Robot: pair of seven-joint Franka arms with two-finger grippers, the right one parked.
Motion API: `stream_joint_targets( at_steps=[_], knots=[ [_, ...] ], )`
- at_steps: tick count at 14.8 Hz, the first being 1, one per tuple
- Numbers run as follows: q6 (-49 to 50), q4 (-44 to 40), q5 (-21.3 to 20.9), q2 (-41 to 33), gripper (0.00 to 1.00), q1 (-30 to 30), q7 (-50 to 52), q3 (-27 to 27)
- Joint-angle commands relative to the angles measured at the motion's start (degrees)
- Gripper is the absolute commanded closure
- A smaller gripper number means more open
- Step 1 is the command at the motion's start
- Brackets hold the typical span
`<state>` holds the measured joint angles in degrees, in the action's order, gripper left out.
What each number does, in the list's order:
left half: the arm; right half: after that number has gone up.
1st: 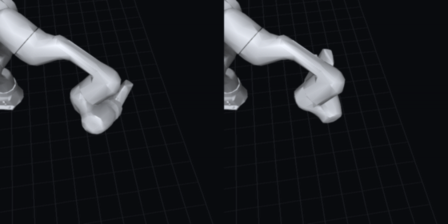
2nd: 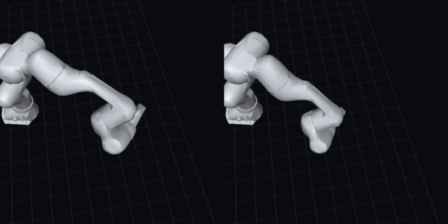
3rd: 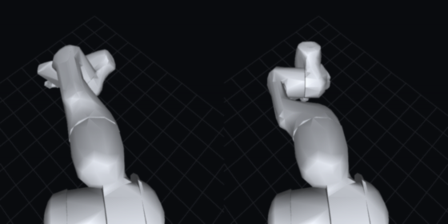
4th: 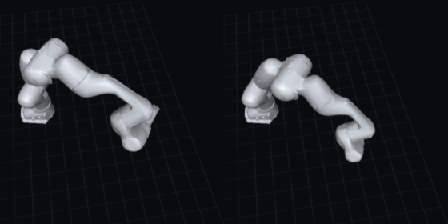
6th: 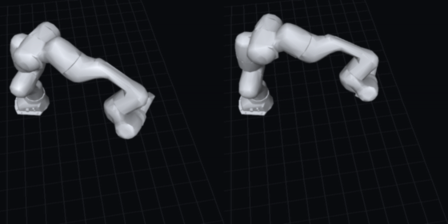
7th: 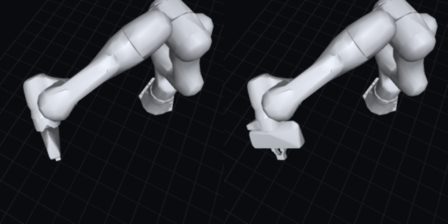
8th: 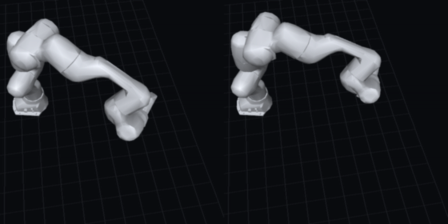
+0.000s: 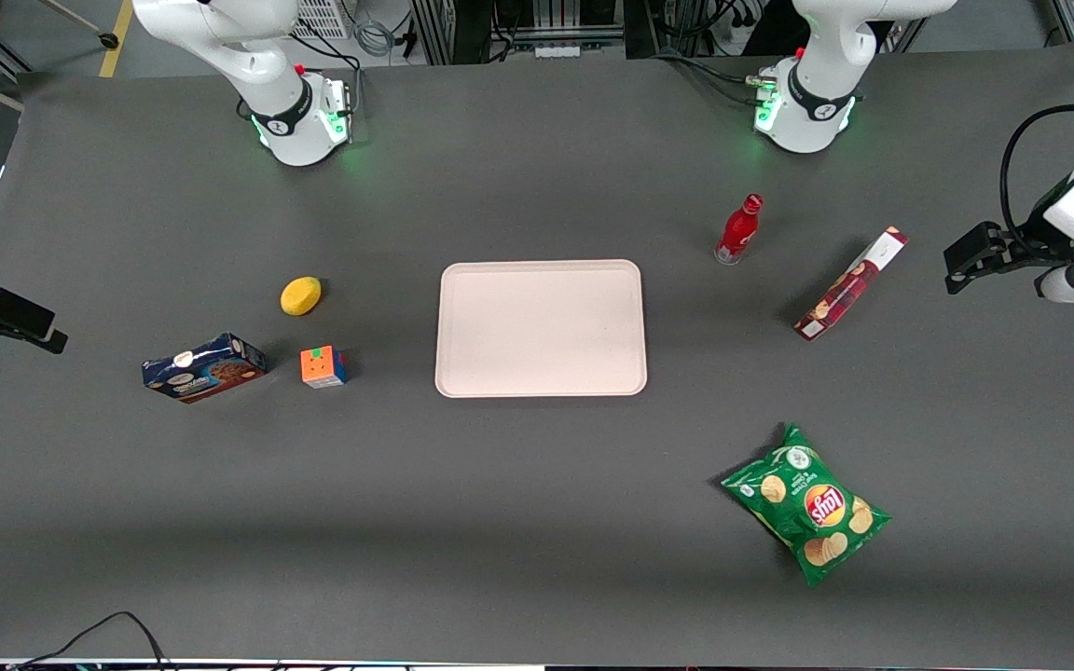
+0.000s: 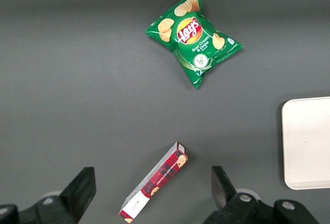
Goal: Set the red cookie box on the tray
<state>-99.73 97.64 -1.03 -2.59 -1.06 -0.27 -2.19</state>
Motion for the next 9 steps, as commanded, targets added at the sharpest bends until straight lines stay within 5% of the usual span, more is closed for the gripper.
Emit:
stream_joint_targets(
  at_steps=[1, 9],
  knots=[
    [1.12, -1.66, -0.20, 0.75, 0.00, -0.52, -0.52, 0.52],
    [1.29, -2.37, -0.64, 1.19, 0.00, -0.70, -0.35, 0.34]
  ],
)
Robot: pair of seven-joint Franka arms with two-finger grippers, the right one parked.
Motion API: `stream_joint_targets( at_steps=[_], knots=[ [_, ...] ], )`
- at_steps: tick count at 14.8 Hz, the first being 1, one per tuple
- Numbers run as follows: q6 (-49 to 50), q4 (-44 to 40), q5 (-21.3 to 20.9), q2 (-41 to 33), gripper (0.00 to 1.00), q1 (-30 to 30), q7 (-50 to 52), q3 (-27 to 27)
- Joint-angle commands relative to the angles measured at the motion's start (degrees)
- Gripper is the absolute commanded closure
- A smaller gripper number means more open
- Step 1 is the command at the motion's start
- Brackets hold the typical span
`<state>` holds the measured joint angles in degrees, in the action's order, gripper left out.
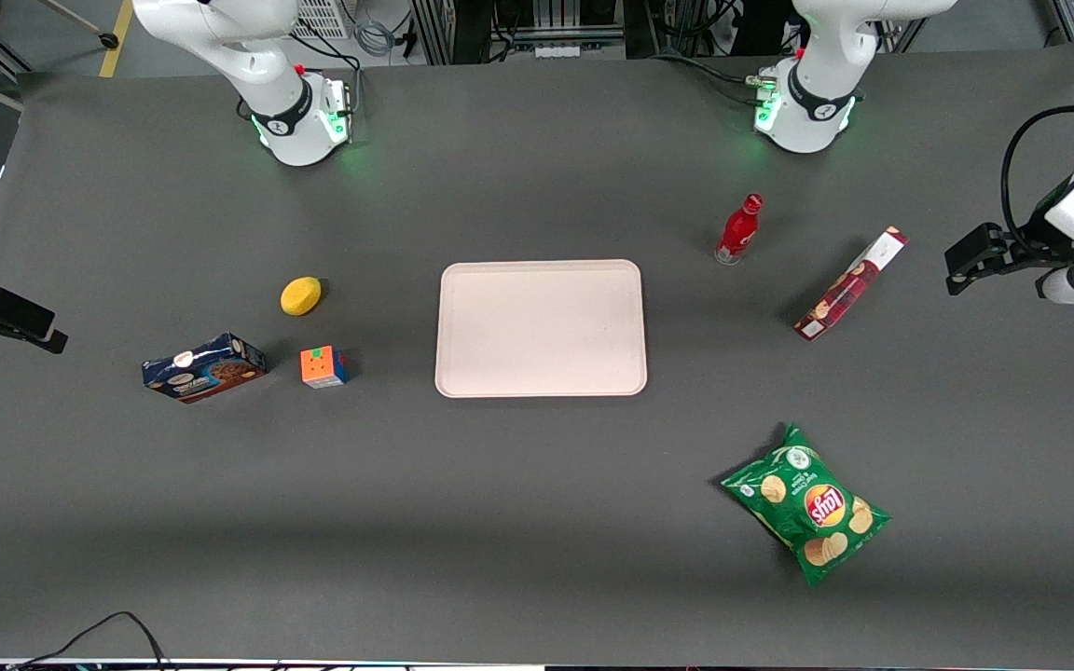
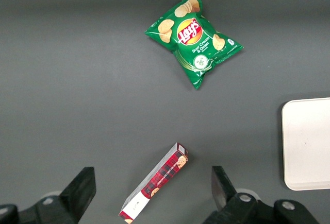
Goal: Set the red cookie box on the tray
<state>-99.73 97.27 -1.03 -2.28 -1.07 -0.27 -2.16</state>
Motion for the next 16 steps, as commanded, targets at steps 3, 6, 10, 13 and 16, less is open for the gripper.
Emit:
stream_joint_targets(
  at_steps=[3, 6, 10, 13, 16],
  knots=[
    [1.73, -1.99, -0.73, 0.96, 0.00, -0.69, -0.26, 0.14],
    [3.83, -2.34, -0.99, 1.05, 0.00, -0.69, -0.61, 0.05],
    [5.86, -1.91, -7.66, 1.31, 0.00, -0.78, -15.59, -0.65],
    [7.79, -0.15, -7.24, 1.23, 0.00, -0.60, -25.02, -0.56],
    [7.88, 4.93, -3.73, 0.35, 0.00, -0.16, -32.58, 0.14]
  ],
)
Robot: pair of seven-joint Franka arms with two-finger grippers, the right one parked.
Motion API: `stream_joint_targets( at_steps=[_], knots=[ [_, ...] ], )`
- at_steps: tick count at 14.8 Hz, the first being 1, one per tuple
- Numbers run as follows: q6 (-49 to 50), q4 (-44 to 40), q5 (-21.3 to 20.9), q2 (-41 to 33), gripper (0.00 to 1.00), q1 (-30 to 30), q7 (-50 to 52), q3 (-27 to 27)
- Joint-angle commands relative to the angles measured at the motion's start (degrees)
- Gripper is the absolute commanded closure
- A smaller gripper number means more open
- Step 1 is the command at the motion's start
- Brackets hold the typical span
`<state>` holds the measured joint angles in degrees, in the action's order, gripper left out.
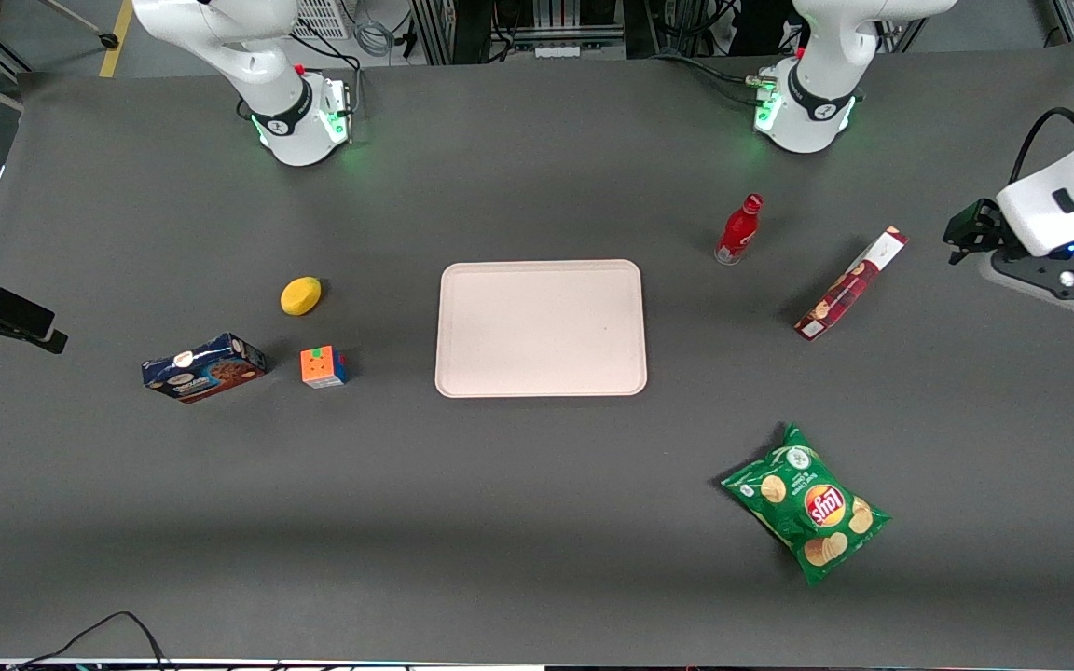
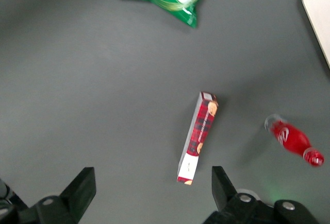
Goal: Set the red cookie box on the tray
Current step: 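Move the open left gripper over the red plaid shortbread box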
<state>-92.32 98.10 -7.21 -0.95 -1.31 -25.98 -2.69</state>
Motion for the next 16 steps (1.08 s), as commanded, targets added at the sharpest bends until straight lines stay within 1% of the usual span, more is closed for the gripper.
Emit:
stream_joint_targets(
  at_steps=[1, 3, 4, 8, 10, 16],
  knots=[
    [-0.13, 6.03, 3.85, -1.51, 0.00, 0.08, -8.46, 1.45],
    [-2.23, 10.86, 4.83, -3.70, 0.00, 0.17, -9.88, 2.16],
    [-4.51, 14.63, 4.92, -5.71, 0.00, 0.17, -9.97, 2.25],
    [-12.16, 27.20, 4.48, -10.82, 0.00, -0.01, -10.23, 4.18],
    [-17.60, 33.79, 4.13, -13.19, 0.00, 0.08, -10.76, 4.45],
    [-34.30, 47.34, 3.60, -13.29, 0.00, 0.34, -10.94, 5.32]
  ],
)
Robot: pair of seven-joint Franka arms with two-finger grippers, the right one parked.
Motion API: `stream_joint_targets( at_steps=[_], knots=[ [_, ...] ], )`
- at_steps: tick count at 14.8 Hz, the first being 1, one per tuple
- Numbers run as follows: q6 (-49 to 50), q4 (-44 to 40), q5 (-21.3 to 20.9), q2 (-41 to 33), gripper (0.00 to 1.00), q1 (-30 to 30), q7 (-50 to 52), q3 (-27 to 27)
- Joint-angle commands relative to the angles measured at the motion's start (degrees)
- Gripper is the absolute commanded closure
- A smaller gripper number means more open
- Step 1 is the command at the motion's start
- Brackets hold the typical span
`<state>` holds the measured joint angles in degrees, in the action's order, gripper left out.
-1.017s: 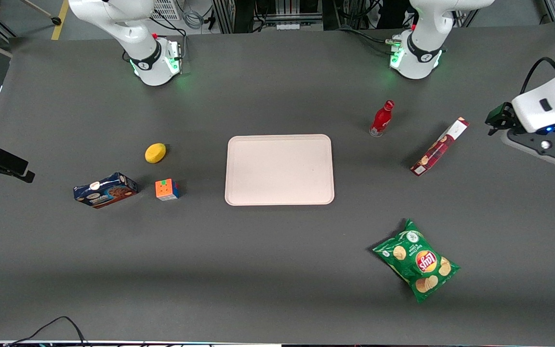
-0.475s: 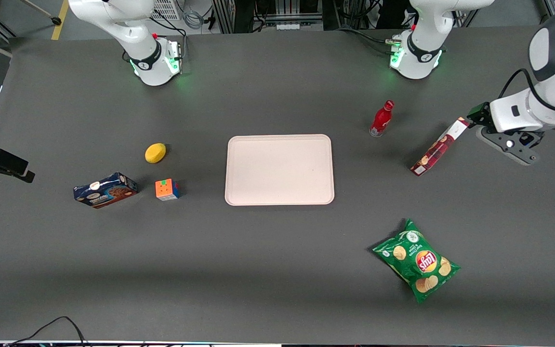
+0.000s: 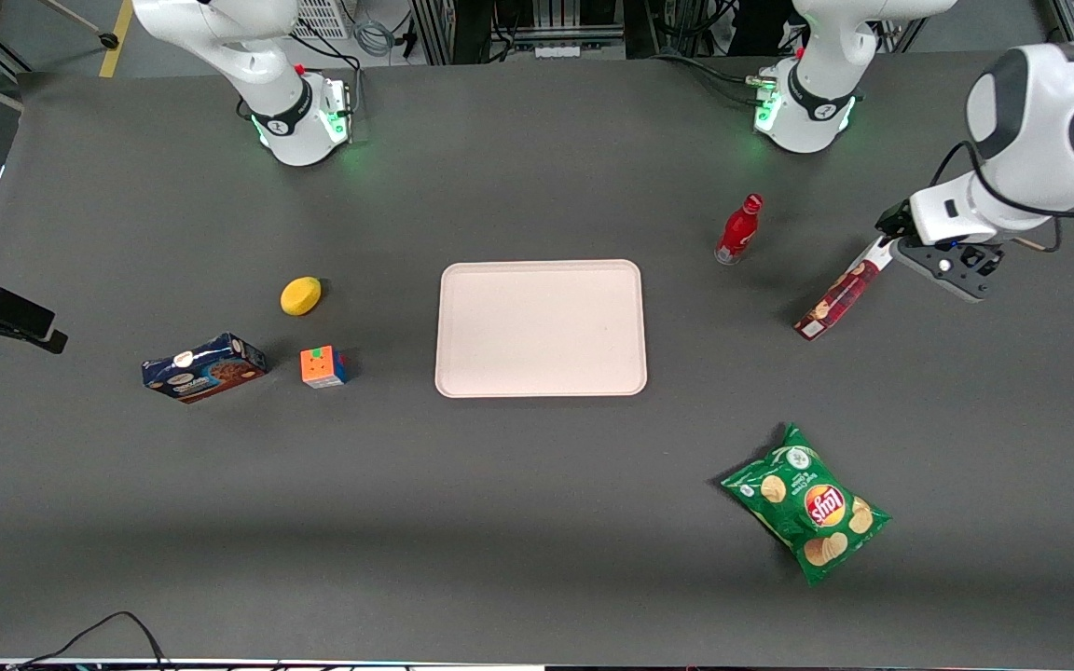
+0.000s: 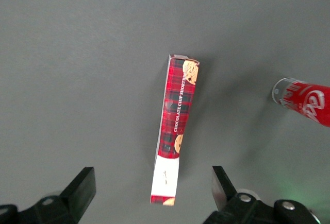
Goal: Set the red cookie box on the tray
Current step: 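Move the open left gripper over the red plaid shortbread box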
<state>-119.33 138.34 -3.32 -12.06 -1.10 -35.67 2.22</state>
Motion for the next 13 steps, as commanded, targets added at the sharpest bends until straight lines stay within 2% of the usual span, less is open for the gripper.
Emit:
stream_joint_targets(
  at_steps=[1, 5, 7, 13],
  knots=[
    [-10.10, 9.12, -0.28, -2.18, 0.00, 0.13, -1.42, 0.41],
    [-18.45, 13.35, -0.55, -1.22, 0.00, 0.04, -7.55, 0.32],
    [-26.61, 16.33, -0.55, 0.19, 0.00, 0.13, -12.82, 0.32],
    [-35.08, 19.77, -0.55, 5.90, 0.00, 0.13, -13.55, 1.20]
  ],
)
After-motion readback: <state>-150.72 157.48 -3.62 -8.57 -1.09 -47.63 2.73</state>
